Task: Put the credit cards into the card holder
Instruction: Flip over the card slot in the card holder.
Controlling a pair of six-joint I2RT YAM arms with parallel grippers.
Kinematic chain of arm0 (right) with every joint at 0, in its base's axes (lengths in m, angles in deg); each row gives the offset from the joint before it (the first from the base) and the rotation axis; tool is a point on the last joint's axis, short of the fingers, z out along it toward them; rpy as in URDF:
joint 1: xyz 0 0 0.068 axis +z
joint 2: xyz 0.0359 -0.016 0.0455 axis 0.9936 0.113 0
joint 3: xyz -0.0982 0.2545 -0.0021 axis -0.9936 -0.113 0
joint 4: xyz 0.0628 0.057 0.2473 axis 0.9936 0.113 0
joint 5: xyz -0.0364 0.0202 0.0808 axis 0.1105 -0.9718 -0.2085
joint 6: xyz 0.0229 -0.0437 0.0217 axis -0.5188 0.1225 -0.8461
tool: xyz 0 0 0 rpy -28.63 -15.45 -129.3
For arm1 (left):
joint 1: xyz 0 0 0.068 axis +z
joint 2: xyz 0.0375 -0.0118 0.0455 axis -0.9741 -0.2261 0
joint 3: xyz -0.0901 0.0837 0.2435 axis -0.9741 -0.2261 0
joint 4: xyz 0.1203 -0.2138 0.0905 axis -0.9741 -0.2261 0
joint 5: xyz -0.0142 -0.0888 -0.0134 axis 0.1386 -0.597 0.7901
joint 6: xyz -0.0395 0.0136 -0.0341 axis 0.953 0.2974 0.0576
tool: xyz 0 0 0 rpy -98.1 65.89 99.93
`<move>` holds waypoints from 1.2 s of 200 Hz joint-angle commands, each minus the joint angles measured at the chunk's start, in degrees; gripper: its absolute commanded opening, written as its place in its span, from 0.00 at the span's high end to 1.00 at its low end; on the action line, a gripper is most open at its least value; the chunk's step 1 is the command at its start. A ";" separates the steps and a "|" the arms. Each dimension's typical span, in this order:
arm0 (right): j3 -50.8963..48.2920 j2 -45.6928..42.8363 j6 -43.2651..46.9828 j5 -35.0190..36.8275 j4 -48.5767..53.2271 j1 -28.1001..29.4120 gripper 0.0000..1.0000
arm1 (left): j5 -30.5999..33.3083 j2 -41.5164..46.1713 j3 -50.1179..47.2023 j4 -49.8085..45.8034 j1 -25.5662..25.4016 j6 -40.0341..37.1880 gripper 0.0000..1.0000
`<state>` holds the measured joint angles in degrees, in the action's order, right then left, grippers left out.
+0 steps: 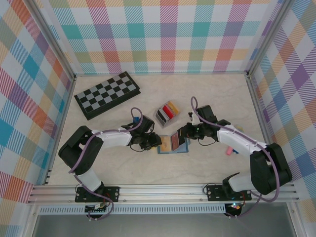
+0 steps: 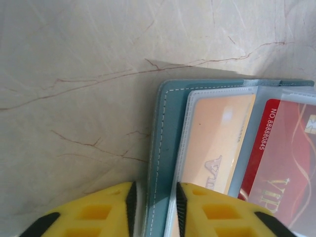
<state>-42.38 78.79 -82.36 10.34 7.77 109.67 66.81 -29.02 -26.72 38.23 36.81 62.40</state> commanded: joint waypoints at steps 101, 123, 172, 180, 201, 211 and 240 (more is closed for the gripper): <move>2.29 4.50 -1.98 -7.66 -4.91 0.81 0.87 | 0.03 8.12 5.67 -1.44 -1.99 -3.50 0.26; 2.55 4.71 -1.87 -7.39 -4.65 0.92 0.87 | -0.83 6.15 7.48 -1.63 -2.83 -3.94 0.25; 2.47 5.73 -1.88 -8.00 -4.92 0.96 0.87 | 0.62 3.90 8.37 -2.93 -3.12 -3.34 0.26; 2.59 6.10 -2.02 -8.68 -5.20 1.06 0.87 | 1.36 4.07 8.25 -3.55 -3.12 -3.37 0.26; 2.73 7.33 -2.59 -9.34 -5.85 1.14 0.87 | 2.91 4.29 8.55 -5.17 -3.08 -3.64 0.27; 3.03 7.62 -2.51 -8.34 -5.00 1.18 0.87 | 3.05 4.29 8.43 -5.30 -3.11 -3.65 0.28; 3.96 7.89 -1.40 -3.58 -1.15 1.18 0.87 | 3.97 4.34 8.54 -6.15 -3.07 -3.62 0.29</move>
<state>-40.74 86.52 -84.09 3.70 3.81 110.52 69.21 -24.91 -19.31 34.21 34.34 59.34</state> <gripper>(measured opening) 0.132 0.714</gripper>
